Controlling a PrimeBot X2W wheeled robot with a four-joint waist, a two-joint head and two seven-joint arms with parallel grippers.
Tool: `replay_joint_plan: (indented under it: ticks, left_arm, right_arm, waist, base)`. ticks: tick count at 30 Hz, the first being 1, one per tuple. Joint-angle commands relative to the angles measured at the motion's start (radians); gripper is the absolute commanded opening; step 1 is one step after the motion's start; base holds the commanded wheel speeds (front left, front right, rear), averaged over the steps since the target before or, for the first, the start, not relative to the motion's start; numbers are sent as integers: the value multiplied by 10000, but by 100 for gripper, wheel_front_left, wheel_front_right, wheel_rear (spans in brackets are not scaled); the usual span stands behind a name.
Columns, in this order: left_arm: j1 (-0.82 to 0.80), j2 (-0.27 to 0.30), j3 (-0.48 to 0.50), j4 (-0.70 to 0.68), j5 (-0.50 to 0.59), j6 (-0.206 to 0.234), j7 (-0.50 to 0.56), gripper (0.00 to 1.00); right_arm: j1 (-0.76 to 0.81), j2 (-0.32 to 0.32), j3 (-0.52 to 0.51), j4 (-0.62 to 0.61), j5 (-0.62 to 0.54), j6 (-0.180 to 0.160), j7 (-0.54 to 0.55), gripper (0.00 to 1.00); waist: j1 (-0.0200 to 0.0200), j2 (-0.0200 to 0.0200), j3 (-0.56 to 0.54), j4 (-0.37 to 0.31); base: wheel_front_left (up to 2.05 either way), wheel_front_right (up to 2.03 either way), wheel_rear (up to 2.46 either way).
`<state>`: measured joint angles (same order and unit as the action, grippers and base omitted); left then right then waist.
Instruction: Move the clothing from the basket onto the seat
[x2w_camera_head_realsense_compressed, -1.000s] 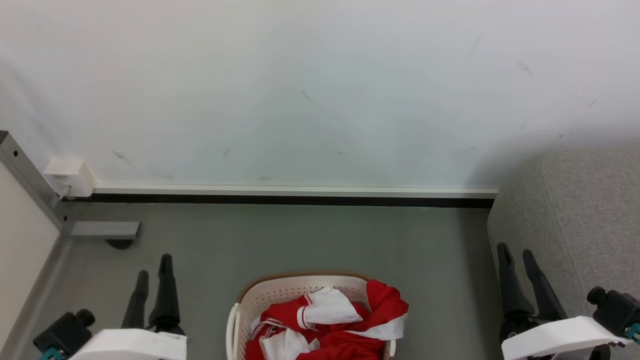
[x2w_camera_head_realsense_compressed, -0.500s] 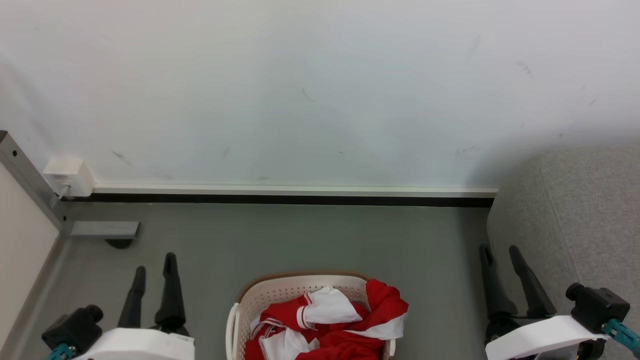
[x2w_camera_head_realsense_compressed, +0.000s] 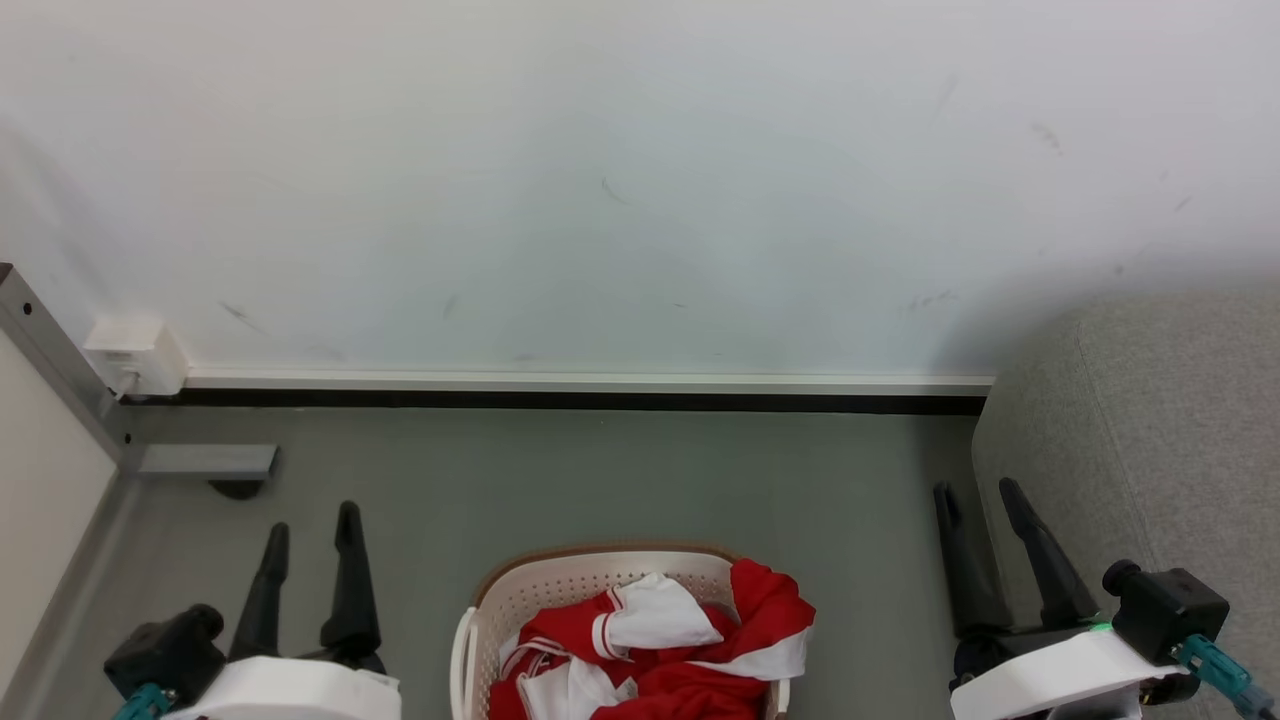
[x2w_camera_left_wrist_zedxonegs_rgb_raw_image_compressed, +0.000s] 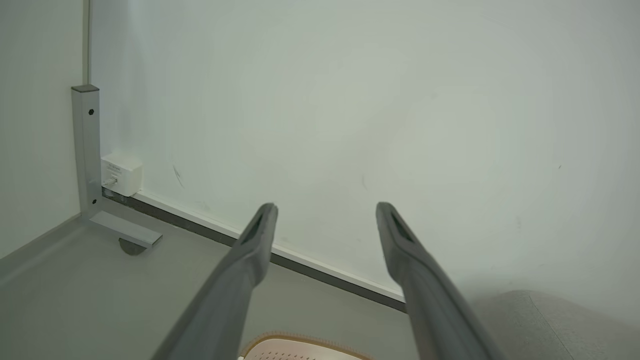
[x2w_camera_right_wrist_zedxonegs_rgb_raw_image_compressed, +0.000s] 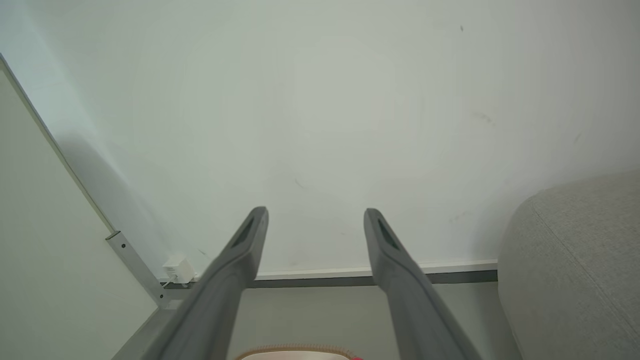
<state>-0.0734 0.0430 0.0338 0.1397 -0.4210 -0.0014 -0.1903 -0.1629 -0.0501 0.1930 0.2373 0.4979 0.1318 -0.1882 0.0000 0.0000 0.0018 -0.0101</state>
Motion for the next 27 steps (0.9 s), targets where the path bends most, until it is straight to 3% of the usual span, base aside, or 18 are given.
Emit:
replay_joint_plan:
  ticks: [1,27]
  left_arm:
    - [-128,90,-10,-83,383,30,-80,100]
    - [-161,105,-152,-129,2293,253,-607,100]
  right_arm:
    - [-196,-19,47,-43,-229,-15,-107,100]
    - [-376,-9,486,-80,-1809,-19,-629,100]
  waist:
    - [0,0,-12,3]
    - [0,0,1,-48]
  base:
    - [0,0,0]
    - [0,0,0]
